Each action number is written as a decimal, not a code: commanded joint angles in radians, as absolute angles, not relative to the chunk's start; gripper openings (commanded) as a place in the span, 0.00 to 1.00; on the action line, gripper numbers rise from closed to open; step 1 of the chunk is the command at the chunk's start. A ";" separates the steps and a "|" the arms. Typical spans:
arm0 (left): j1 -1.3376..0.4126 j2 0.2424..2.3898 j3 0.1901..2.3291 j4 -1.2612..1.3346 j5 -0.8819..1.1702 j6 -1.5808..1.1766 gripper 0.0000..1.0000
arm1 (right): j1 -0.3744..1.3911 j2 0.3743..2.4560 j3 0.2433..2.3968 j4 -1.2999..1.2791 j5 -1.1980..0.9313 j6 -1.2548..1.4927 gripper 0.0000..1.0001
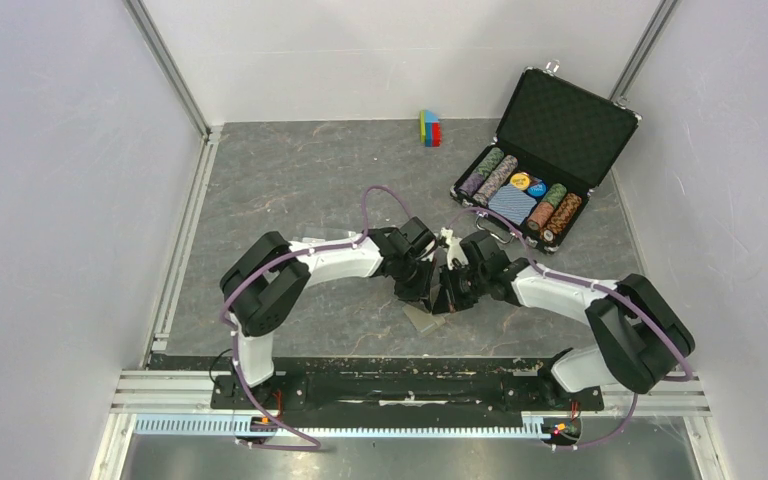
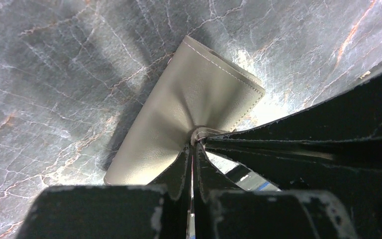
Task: Put the credit cards into the card holder
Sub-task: Close the card holder at the center of the board, then reset both arms
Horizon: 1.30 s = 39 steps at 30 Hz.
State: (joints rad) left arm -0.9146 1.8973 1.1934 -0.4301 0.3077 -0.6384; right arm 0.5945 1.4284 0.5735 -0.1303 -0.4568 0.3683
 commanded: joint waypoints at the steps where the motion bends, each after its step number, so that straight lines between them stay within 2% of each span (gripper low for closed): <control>1: -0.925 2.043 1.183 -0.476 0.154 -0.598 0.02 | 0.655 1.554 0.567 -0.222 -0.228 0.324 0.00; 6: -0.924 2.015 1.178 -0.412 0.216 -0.567 0.03 | 0.657 1.555 0.568 -0.218 -0.270 0.296 0.00; 7: -0.923 1.992 1.183 -0.407 0.221 -0.562 0.07 | 0.658 1.534 0.571 -0.203 -0.286 0.287 0.00; 10: -0.920 1.891 1.187 -0.355 0.264 -0.545 0.41 | 0.654 1.446 0.612 -0.190 -0.295 0.281 0.02; 11: -0.916 1.857 1.185 -0.330 0.281 -0.547 0.50 | 0.650 1.420 0.631 -0.190 -0.293 0.282 0.08; 13: -0.899 1.777 1.183 -0.274 0.325 -0.552 0.66 | 0.632 1.377 0.678 -0.192 -0.284 0.285 0.27; 15: -0.865 1.717 1.173 -0.198 0.390 -0.574 0.77 | 0.609 1.342 0.731 -0.193 -0.265 0.286 0.48; 17: -0.814 1.668 1.153 -0.114 0.471 -0.607 0.98 | 0.578 1.309 0.769 -0.193 -0.232 0.288 0.66; 20: -0.694 1.590 1.090 0.047 0.580 -0.685 1.00 | 0.510 1.266 0.797 -0.188 -0.179 0.292 0.89; 22: -0.597 1.529 1.032 0.146 0.621 -0.743 1.00 | 0.454 1.239 0.795 -0.179 -0.144 0.291 0.98; 26: -0.375 1.405 0.943 0.161 0.590 -0.734 1.00 | 0.329 1.155 0.714 -0.117 -0.034 0.280 0.98; 30: -0.206 1.271 0.889 -0.029 0.372 -0.491 1.00 | 0.257 1.010 0.488 0.102 0.172 0.250 0.98; 32: -0.184 1.203 0.853 -0.096 0.188 -0.356 1.00 | 0.238 0.948 0.350 0.237 0.233 0.199 0.98; 36: -0.176 1.089 0.699 -0.040 -0.158 -0.216 1.00 | 0.230 0.844 0.088 0.519 0.378 0.079 0.98; 37: -0.170 1.078 0.643 0.008 -0.190 -0.187 1.00 | 0.227 0.834 0.017 0.623 0.407 0.043 0.98; 39: -0.162 1.073 0.525 0.146 -0.205 -0.113 1.00 | 0.206 0.846 0.006 0.674 0.438 0.020 0.98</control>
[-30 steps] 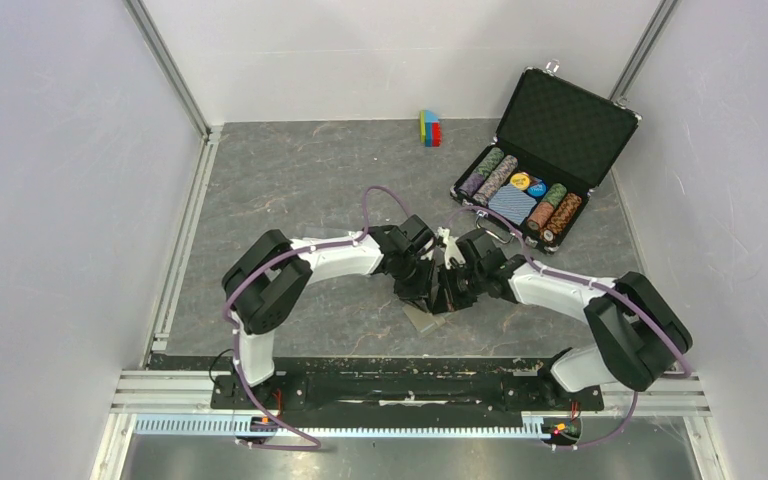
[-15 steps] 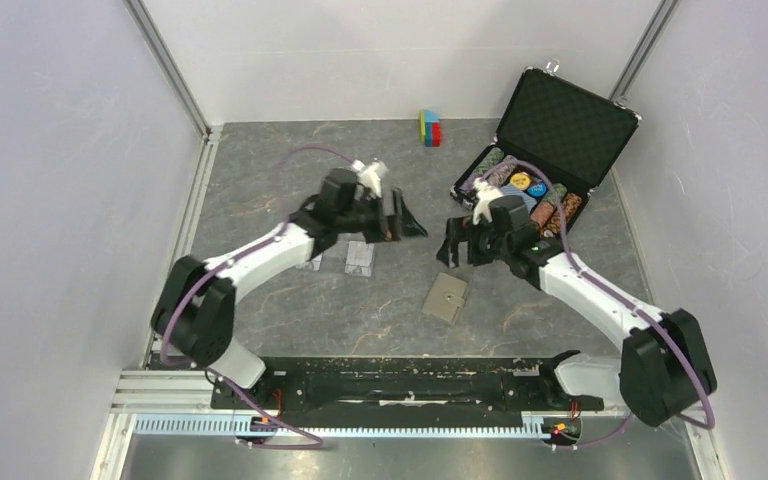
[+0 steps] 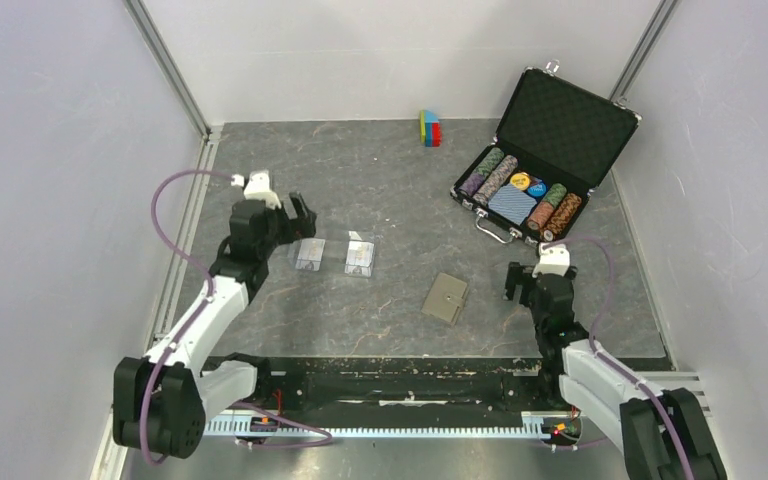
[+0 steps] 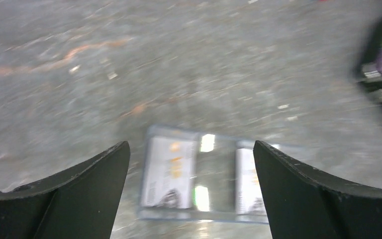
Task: Put the credit cards into the card holder
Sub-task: Reset both arms
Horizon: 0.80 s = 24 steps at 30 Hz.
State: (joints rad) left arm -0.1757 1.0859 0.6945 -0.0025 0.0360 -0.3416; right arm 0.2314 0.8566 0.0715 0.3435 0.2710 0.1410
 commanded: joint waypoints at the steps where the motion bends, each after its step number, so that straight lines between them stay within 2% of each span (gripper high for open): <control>1: -0.157 1.082 0.463 0.232 -0.202 -0.088 1.00 | 0.199 0.872 0.007 0.704 0.429 -0.020 0.98; 5: -0.129 1.197 0.305 0.609 -0.094 -0.053 1.00 | 0.167 0.996 -0.051 0.892 0.422 -0.083 0.98; 7: -0.121 1.250 0.344 0.617 -0.023 -0.004 1.00 | 0.151 1.046 -0.123 1.059 0.408 -0.107 0.98; 10: -0.109 1.325 0.358 0.733 -0.005 0.072 1.00 | 0.130 1.083 -0.130 1.150 0.331 -0.152 0.98; 13: -0.041 1.401 0.327 0.876 0.101 0.052 1.00 | 0.111 1.147 -0.109 1.208 0.299 -0.189 0.98; 15: 0.013 1.485 0.256 1.102 0.147 0.011 1.00 | 0.079 1.204 -0.059 1.192 0.249 -0.184 0.98; 18: 0.053 1.473 0.263 1.067 0.195 -0.018 1.00 | 0.027 1.281 0.044 1.095 0.155 -0.142 0.98; 20: 0.053 1.479 0.260 1.085 0.194 -0.022 1.00 | 0.022 1.353 -0.072 1.384 0.126 -0.146 0.98; 22: 0.053 1.472 0.256 1.081 0.190 -0.022 1.00 | 0.041 1.385 -0.140 1.540 0.187 -0.145 0.98; 24: 0.053 1.478 0.262 1.081 0.184 -0.022 1.00 | 0.040 1.372 -0.089 1.410 0.169 -0.147 0.98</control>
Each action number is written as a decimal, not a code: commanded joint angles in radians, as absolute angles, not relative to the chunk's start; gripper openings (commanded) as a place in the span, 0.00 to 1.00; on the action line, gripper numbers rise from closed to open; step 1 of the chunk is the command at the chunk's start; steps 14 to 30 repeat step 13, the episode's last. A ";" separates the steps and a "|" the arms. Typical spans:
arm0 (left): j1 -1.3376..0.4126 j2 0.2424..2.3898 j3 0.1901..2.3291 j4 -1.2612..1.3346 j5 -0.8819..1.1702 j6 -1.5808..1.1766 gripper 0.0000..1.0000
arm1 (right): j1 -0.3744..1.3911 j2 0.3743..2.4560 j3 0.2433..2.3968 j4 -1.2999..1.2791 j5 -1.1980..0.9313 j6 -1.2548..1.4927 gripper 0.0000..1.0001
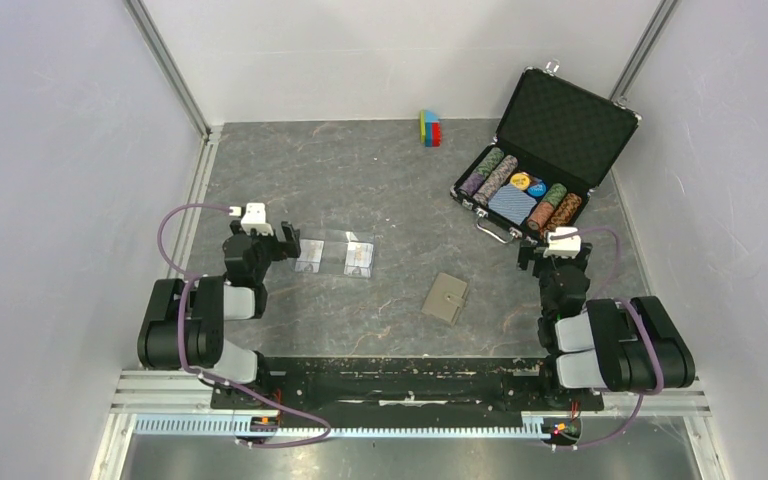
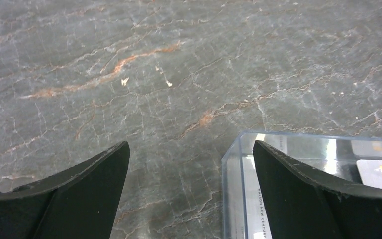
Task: Put the credit cards into the card holder
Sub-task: Reset both arms
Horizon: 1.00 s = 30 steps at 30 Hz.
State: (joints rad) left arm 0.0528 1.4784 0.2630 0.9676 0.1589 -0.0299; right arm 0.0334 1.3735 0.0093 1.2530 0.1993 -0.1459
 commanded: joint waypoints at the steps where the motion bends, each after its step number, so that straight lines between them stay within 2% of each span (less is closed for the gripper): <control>1: 0.052 1.476 0.262 1.075 0.184 -0.021 1.00 | 0.044 1.371 -0.084 1.405 0.169 -0.154 0.98; 30: 0.029 1.474 0.264 1.065 0.175 -0.002 1.00 | 0.046 1.376 -0.081 1.406 0.114 -0.178 0.98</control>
